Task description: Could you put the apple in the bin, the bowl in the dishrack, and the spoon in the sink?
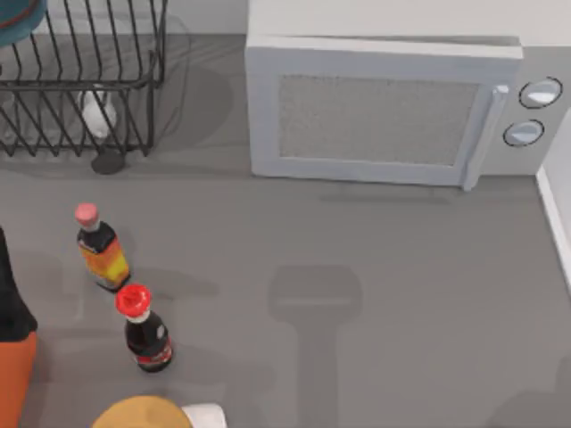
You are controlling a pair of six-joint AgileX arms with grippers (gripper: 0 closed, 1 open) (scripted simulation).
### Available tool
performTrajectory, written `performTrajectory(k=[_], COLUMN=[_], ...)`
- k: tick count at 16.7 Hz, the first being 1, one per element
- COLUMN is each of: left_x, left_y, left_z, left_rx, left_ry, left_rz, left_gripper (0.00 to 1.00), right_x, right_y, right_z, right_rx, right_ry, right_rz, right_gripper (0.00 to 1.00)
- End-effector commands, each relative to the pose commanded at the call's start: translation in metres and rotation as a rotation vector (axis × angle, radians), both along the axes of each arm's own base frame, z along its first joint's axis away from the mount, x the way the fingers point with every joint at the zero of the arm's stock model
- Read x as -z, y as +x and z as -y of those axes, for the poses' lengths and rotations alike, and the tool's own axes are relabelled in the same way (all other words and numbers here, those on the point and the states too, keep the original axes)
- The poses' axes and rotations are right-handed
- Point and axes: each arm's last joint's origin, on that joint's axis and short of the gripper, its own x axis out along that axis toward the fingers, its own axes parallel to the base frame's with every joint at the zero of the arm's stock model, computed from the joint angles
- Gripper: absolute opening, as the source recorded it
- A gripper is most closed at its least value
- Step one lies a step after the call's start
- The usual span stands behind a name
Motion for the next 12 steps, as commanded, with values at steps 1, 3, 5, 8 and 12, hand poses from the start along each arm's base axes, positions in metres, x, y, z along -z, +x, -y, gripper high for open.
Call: performTrajectory(k=[1,3,5,8,12], left_x=[0.0,0.0,0.0,0.0,0.0], left_y=[0.0,0.0,0.0,0.0,0.0], left_z=[0.0,0.0,0.0,0.0,0.0], left_rx=[0.0,0.0,0.0,0.0,0.0], left_ry=[0.0,0.0,0.0,0.0,0.0], left_rz=[0.0,0.0,0.0,0.0,0.0], left_gripper=[1.0,1.0,1.0,1.0,1.0], right_x=[0.0,0.0,0.0,0.0,-0.031], right_y=[0.0,0.0,0.0,0.0,0.001], right_z=[0.0,0.0,0.0,0.0,0.0], right_rx=[0.0,0.0,0.0,0.0,0.037], right_ry=[0.0,0.0,0.0,0.0,-0.033], right_rz=[0.0,0.0,0.0,0.0,-0.004], right_gripper=[0.0,0.0,0.0,0.0,0.0])
